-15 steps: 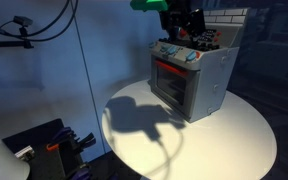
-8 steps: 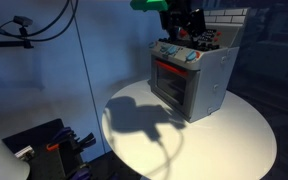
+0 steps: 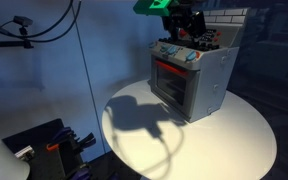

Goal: Turn the far right switch on the oven to the right

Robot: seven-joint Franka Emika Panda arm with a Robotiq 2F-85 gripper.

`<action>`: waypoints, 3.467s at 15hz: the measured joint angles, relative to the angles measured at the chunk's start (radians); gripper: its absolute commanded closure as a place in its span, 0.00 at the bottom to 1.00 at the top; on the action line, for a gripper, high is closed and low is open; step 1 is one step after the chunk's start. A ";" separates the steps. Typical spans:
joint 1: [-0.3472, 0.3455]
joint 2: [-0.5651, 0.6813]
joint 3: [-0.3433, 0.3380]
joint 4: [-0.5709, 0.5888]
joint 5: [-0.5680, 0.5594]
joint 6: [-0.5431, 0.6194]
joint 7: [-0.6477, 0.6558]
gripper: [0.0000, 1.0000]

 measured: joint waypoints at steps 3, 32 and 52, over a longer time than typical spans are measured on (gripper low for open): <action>0.000 0.029 0.008 0.005 0.019 0.041 0.005 0.00; -0.001 0.225 0.083 0.145 0.070 0.139 0.104 0.50; -0.008 0.225 0.085 0.145 0.069 0.139 0.142 0.95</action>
